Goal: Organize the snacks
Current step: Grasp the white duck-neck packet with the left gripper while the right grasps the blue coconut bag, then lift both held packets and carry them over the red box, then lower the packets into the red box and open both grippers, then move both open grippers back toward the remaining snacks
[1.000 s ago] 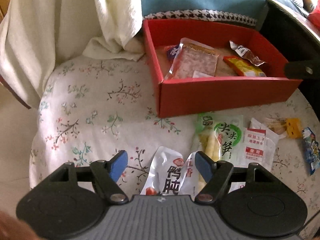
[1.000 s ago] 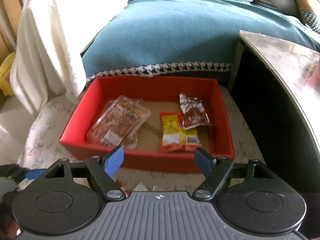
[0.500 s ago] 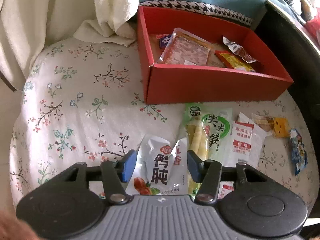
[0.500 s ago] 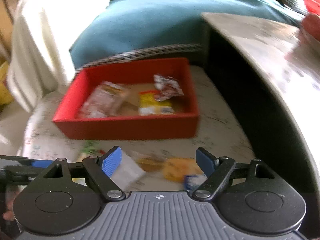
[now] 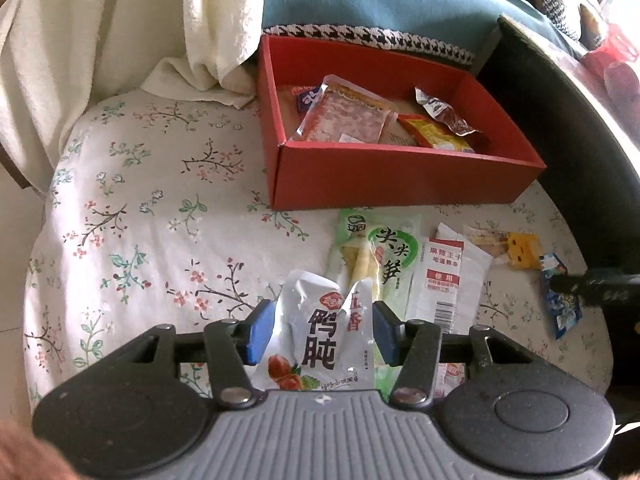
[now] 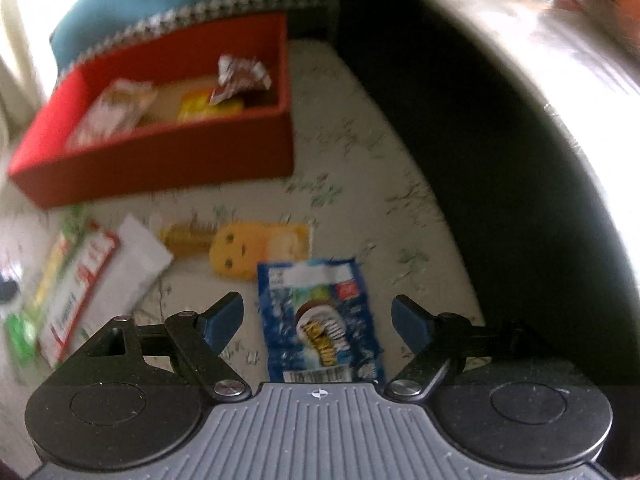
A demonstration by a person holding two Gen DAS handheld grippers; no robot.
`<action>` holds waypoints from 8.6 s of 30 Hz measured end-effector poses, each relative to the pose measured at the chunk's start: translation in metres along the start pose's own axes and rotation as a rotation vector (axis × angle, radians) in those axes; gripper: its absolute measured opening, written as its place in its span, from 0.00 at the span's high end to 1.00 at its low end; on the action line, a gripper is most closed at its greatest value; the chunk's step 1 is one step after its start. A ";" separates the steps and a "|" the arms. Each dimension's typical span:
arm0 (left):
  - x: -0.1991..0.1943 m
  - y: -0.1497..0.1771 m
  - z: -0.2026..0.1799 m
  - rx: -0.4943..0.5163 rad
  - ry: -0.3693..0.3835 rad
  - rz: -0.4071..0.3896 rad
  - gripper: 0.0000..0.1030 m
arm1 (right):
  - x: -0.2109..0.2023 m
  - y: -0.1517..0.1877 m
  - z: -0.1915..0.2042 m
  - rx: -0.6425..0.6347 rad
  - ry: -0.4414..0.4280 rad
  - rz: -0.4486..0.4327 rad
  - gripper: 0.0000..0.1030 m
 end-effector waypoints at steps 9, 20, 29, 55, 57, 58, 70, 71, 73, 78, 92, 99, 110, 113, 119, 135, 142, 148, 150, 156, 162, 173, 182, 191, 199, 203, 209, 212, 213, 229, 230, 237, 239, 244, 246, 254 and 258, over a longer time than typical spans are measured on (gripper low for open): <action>0.001 -0.002 -0.005 -0.007 0.029 0.000 0.56 | 0.020 0.015 -0.013 0.053 0.011 0.072 0.14; -0.001 -0.005 -0.003 -0.003 0.023 -0.011 0.56 | 0.008 0.009 0.008 0.000 -0.052 0.022 0.27; 0.007 -0.002 -0.004 0.039 -0.011 -0.005 0.56 | -0.007 -0.009 0.037 -0.035 -0.132 -0.035 0.27; -0.008 -0.031 -0.021 0.125 -0.066 -0.180 0.56 | -0.038 -0.057 0.053 -0.016 -0.141 -0.226 0.27; -0.009 -0.032 -0.022 0.129 -0.068 -0.189 0.56 | -0.038 -0.059 0.053 -0.012 -0.139 -0.232 0.27; -0.010 -0.033 -0.023 0.133 -0.069 -0.193 0.56 | -0.037 -0.060 0.053 -0.010 -0.139 -0.234 0.27; -0.031 -0.058 -0.029 0.134 -0.095 -0.327 0.56 | -0.057 -0.082 0.060 -0.014 -0.124 -0.368 0.27; -0.033 -0.061 -0.028 0.131 -0.101 -0.343 0.56 | -0.059 -0.084 0.061 -0.018 -0.123 -0.379 0.27; -0.037 -0.067 -0.027 0.123 -0.115 -0.372 0.56 | -0.062 -0.088 0.065 -0.029 -0.126 -0.398 0.27; -0.043 -0.082 -0.027 0.121 -0.139 -0.425 0.56 | -0.069 -0.101 0.072 -0.047 -0.124 -0.448 0.27; -0.044 -0.127 -0.041 0.190 -0.197 -0.559 0.56 | -0.084 -0.152 0.087 -0.077 -0.113 -0.605 0.27; -0.036 -0.145 -0.039 0.175 -0.214 -0.581 0.55 | -0.076 -0.166 0.092 -0.105 -0.100 -0.636 0.27; -0.010 -0.161 -0.039 0.189 -0.244 -0.576 0.55 | -0.056 -0.180 0.088 -0.099 -0.083 -0.624 0.26; -0.001 -0.160 -0.037 0.190 -0.253 -0.559 0.55 | -0.047 -0.184 0.086 -0.096 -0.073 -0.611 0.26; 0.012 -0.161 -0.034 0.186 -0.267 -0.534 0.55 | -0.026 -0.187 0.088 -0.097 -0.072 -0.571 0.26; 0.039 -0.162 -0.029 0.189 -0.272 -0.461 0.55 | 0.001 -0.188 0.092 -0.102 -0.072 -0.475 0.26; 0.050 -0.157 -0.023 0.179 -0.275 -0.426 0.55 | 0.017 -0.182 0.097 -0.116 -0.070 -0.433 0.26; 0.059 -0.153 -0.020 0.179 -0.280 -0.398 0.55 | 0.027 -0.180 0.098 -0.113 -0.073 -0.408 0.26; 0.062 -0.152 -0.019 0.181 -0.282 -0.391 0.55 | 0.030 -0.179 0.099 -0.115 -0.072 -0.401 0.26; 0.068 -0.148 -0.018 0.188 -0.284 -0.371 0.55 | 0.041 -0.174 0.096 -0.098 -0.071 -0.368 0.26; 0.070 -0.146 -0.018 0.196 -0.284 -0.359 0.55 | 0.052 -0.167 0.094 -0.095 -0.067 -0.329 0.26; 0.080 -0.138 -0.019 0.192 -0.263 -0.309 0.54 | 0.064 -0.160 0.097 -0.104 -0.065 -0.286 0.26; 0.089 -0.134 -0.021 0.206 -0.257 -0.276 0.55 | 0.075 -0.154 0.098 -0.105 -0.068 -0.234 0.25; 0.089 -0.131 -0.023 0.225 -0.249 -0.242 0.54 | 0.070 -0.154 0.101 -0.113 -0.066 -0.245 0.22; 0.080 -0.129 -0.028 0.239 -0.245 -0.251 0.54 | 0.059 -0.155 0.101 -0.103 -0.067 -0.268 0.21; 0.072 -0.129 -0.028 0.238 -0.240 -0.258 0.54 | 0.048 -0.153 0.103 -0.097 -0.078 -0.285 0.19; 0.056 -0.128 -0.028 0.237 -0.230 -0.273 0.53 | 0.031 -0.150 0.104 -0.099 -0.083 -0.303 0.19; 0.049 -0.127 -0.029 0.240 -0.225 -0.279 0.52 | 0.023 -0.148 0.103 -0.103 -0.084 -0.308 0.19; 0.047 -0.126 -0.030 0.244 -0.225 -0.280 0.51 | 0.020 -0.147 0.103 -0.105 -0.084 -0.310 0.19; 0.015 -0.075 -0.030 0.210 -0.169 -0.209 0.48 | -0.009 -0.125 0.101 -0.082 -0.110 -0.310 0.17; 0.014 -0.069 -0.031 0.212 -0.161 -0.198 0.48 | -0.012 -0.122 0.100 -0.078 -0.115 -0.306 0.17; 0.021 -0.034 -0.030 0.218 -0.147 -0.109 0.48 | -0.025 -0.103 0.095 -0.065 -0.120 -0.289 0.16; 0.024 -0.025 -0.027 0.200 -0.139 -0.078 0.48 | -0.025 -0.098 0.093 -0.059 -0.118 -0.279 0.16; 0.029 -0.013 -0.026 0.180 -0.127 -0.036 0.48 | -0.025 -0.086 0.092 -0.044 -0.134 -0.246 0.16; 0.031 -0.009 -0.027 0.177 -0.122 -0.023 0.48 | -0.027 -0.084 0.093 -0.050 -0.135 -0.245 0.16; 0.035 -0.003 -0.027 0.183 -0.122 -0.005 0.48 | -0.022 -0.074 0.098 -0.077 -0.137 -0.212 0.15; 0.037 -0.003 -0.026 0.164 -0.111 -0.004 0.48 | -0.020 -0.074 0.100 -0.080 -0.141 -0.205 0.15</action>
Point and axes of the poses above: each gripper's, at about its wrist camera, not at the fingertips, and x roughly the way its jaws point, z to its left, y to its underside, the point moved 9 cm from there along x, roughly the way its jaws point, and after that the axes turned 11 degrees about -z, right-handed, at the moved point
